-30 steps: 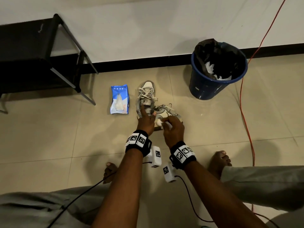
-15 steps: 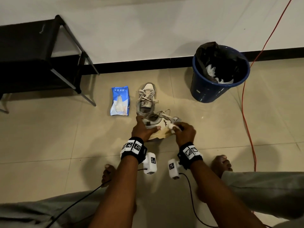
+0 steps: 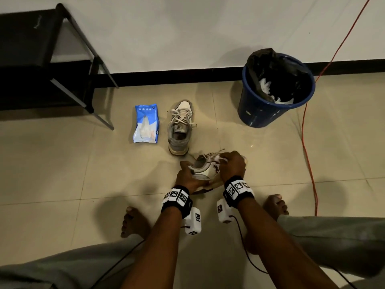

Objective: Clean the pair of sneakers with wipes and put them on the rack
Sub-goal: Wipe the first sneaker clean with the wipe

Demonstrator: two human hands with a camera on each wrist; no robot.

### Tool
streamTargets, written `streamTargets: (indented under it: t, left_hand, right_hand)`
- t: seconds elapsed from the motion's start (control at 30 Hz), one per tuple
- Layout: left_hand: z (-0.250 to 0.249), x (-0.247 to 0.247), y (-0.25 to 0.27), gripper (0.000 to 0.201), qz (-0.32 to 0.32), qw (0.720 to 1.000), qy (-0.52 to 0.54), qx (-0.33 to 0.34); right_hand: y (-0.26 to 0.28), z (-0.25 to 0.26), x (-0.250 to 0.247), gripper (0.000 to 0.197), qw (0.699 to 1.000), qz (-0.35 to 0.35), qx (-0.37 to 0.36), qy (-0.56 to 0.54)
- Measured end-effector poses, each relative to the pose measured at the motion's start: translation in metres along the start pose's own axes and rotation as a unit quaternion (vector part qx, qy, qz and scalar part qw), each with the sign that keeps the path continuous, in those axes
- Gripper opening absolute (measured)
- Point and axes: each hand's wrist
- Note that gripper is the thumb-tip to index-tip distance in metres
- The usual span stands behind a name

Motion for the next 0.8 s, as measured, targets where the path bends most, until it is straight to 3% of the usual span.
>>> streamTargets:
  t: [0.07, 0.17, 0.33, 0.5, 0.67, 0.8]
  left_hand:
    - [-0.001, 0.004, -0.003, 0.085, -0.001, 1.000, -0.002, 0.006]
    - [0.002, 0.005, -0.007, 0.078, -0.009, 0.999, 0.030, -0.021]
    - [0.004, 0.012, -0.005, 0.095, -0.003, 0.999, 0.022, -0.028]
    - [-0.008, 0.000, -0.005, 0.109, 0.057, 0.998, -0.008, -0.024]
    - [-0.008, 0.004, -0.001, 0.111, 0.033, 0.998, -0.049, -0.006]
    - [-0.018, 0.003, -0.001, 0.112, 0.045, 0.998, -0.025, -0.042]
  right_hand:
    - [0.013, -0.002, -0.001, 0.021, 1.000, -0.010, -0.013, -0.011]
    - [0.034, 0.002, 0.005, 0.021, 0.994, 0.007, -0.099, -0.052]
    - [0.009, -0.003, -0.012, 0.015, 0.999, -0.008, -0.024, -0.024]
    - [0.035, 0.007, -0.003, 0.017, 0.993, 0.006, -0.092, -0.078]
    - [0.002, -0.013, -0.023, 0.018, 1.000, -0.015, 0.007, 0.004]
    - [0.038, 0.011, -0.008, 0.016, 0.997, -0.007, -0.035, -0.065]
Point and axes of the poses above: each hand's wrist, its own y-axis away from the middle knuckle, its own x-axis out of the palm, z = x × y, and after that the axes turned 8 degrees about -z, right-handed
